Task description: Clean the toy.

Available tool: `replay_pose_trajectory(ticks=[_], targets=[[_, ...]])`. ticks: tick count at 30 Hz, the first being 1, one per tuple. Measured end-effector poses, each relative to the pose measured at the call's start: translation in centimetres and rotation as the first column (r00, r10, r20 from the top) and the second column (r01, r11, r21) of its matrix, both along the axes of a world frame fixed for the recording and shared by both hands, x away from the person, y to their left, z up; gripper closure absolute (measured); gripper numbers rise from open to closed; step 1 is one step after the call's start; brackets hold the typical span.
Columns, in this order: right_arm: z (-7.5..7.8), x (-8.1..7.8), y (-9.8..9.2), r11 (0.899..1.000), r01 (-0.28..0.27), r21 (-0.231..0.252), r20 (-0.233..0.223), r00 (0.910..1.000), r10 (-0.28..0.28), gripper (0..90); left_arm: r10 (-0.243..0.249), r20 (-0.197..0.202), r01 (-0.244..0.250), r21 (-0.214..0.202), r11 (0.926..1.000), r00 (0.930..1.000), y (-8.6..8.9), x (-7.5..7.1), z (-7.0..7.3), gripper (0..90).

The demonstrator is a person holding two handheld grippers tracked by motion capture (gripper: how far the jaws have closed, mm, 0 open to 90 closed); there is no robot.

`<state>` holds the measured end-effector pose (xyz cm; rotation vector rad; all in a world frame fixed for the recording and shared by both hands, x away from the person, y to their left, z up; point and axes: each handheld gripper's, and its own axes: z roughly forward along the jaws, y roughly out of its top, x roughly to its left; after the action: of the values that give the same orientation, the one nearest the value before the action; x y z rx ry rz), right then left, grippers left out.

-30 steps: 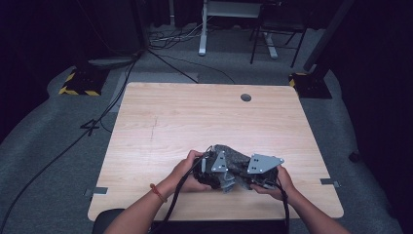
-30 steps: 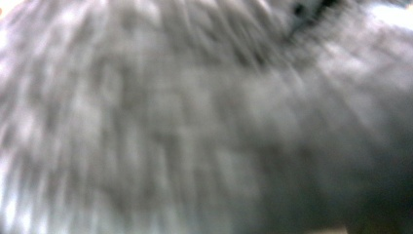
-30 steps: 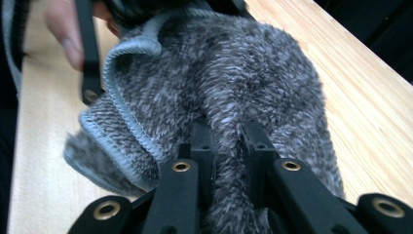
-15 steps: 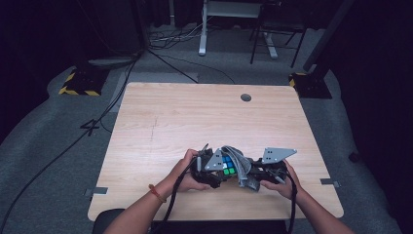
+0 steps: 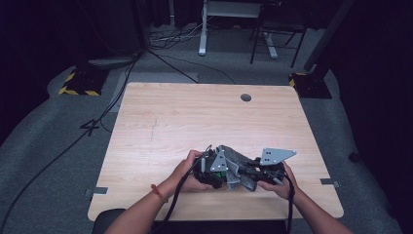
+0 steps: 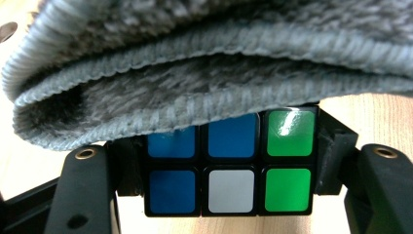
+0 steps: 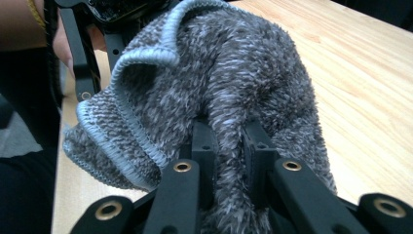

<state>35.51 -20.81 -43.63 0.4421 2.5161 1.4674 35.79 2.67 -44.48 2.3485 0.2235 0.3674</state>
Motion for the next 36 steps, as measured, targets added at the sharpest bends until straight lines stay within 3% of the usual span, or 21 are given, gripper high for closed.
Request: replay_pose_trajectory(ticks=[4, 9, 11, 15, 20, 23, 26, 31, 36], targets=[[-0.2, 0.4, -0.1, 0.997, 0.033, -0.065, 0.024, 0.9992, -0.032, 79.1, -0.006, 0.004, 0.006, -0.017, 0.9998, 1.0, 0.2, -0.1, 0.3, 33.3], [-1.4, 0.9, -0.7, 0.989, 0.064, -0.136, 0.001, 0.9979, -0.064, 79.1, -0.012, 0.013, 0.013, -0.061, 0.9981, 0.9998, 0.8, -0.2, 1.1, 33.3], [-1.6, 1.0, -0.8, 0.99, 0.064, -0.126, -0.011, 0.9978, -0.066, 79.0, -0.009, 0.013, 0.01, -0.072, 0.9973, 0.9999, 1.1, -0.2, 1.4, 33.3], [-1.1, 0.6, -0.8, 0.996, 0.042, -0.082, -0.003, 0.9991, -0.042, 79.1, -0.006, 0.018, 0.007, -0.055, 0.9984, 0.9998, 1.1, -0.2, 1.3, 33.3], [0.5, -0.5, 0.1, 0.999, 0.023, -0.044, 0.059, 0.9981, -0.021, 79.2, -0.006, 0.019, 0.006, -0.022, 0.9997, 0.9998, 0.3, -0.1, 0.7, 33.1], [0.8, -0.6, 0.2, 1.0, 0.02, -0.016, 0.065, 0.9977, -0.019, 79.2, -0.008, 0.012, 0.008, -0.006, 1.0, 0.9999, 0.0, -0.1, 0.4, 33.2], [0.7, -0.4, 0.4, 0.998, 0.041, -0.036, 0.085, 0.9956, -0.038, 79.1, -0.016, 0.016, 0.015, 0.004, 0.9999, 0.9998, -0.2, -0.2, 0.4, 33.2], [-0.2, 0.5, 0.1, 0.991, 0.102, -0.092, 0.076, 0.9926, -0.095, 79.2, -0.027, 0.015, 0.027, -0.032, 0.9991, 0.9995, 0.2, -0.5, 1.0, 33.3], [-0.9, 0.3, -0.1, 0.989, 0.083, -0.121, 0.052, 0.9957, -0.077, 79.2, -0.009, 0.023, 0.01, -0.059, 0.9982, 0.9997, 1.1, -0.3, 1.7, 33.3]])
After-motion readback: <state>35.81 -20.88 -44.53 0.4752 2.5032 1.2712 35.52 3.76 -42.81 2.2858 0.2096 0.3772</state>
